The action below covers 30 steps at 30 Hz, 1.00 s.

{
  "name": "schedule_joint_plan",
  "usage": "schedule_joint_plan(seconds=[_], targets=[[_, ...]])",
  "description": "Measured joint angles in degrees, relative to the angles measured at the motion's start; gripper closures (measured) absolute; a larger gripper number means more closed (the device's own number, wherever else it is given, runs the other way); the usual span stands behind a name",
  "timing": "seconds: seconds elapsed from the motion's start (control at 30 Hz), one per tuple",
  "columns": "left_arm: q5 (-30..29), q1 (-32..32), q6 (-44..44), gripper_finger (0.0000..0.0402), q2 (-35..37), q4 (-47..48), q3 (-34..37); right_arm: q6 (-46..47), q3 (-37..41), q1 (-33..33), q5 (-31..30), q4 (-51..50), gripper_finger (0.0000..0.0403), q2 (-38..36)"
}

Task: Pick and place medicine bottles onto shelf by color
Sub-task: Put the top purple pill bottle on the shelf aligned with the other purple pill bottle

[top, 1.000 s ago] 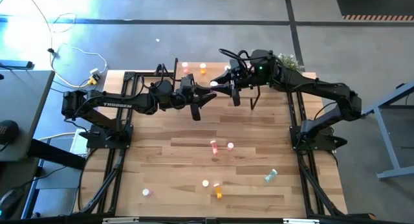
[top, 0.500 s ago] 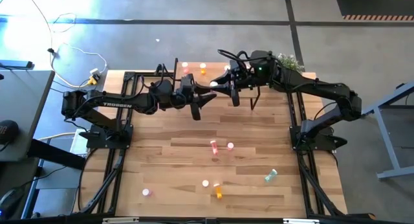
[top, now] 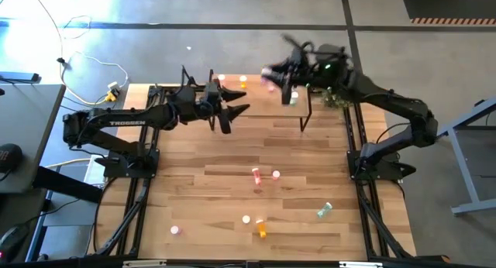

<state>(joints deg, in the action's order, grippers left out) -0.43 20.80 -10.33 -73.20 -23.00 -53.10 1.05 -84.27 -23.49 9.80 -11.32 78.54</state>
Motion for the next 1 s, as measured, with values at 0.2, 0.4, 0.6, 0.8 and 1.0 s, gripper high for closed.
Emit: schedule_joint_plan(seconds=[0.2, 0.4, 0.6, 0.8, 1.0], targets=[[0.4, 2.5, 2.7, 0.0173, 5.6, 4.5, 0.0, -1.5, -1.8, -2.2, -8.1, -0.6, 0.0295, -3.1], [0.3, 3.9, 3.9, 0.0174, 10.7, 9.2, 0.0, -1.5, -1.9, -2.4, -16.2, -3.4, 0.0295, -4.3], [0.2, 4.4, 6.6, 0.0174, 13.0, 11.4, 0.0, -0.5, -1.9, -2.4, -18.7, -4.1, 0.0295, -4.4], [0.2, 4.3, 8.5, 0.0174, 13.4, 15.0, 0.0, 3.3, 0.8, -1.9, -18.7, -6.5, 0.0295, -4.4], [0.2, 4.4, 8.6, 0.0174, 13.4, 17.0, 0.0, 8.6, 9.6, -1.0, -18.7, 0.4, 0.0295, -4.3]])
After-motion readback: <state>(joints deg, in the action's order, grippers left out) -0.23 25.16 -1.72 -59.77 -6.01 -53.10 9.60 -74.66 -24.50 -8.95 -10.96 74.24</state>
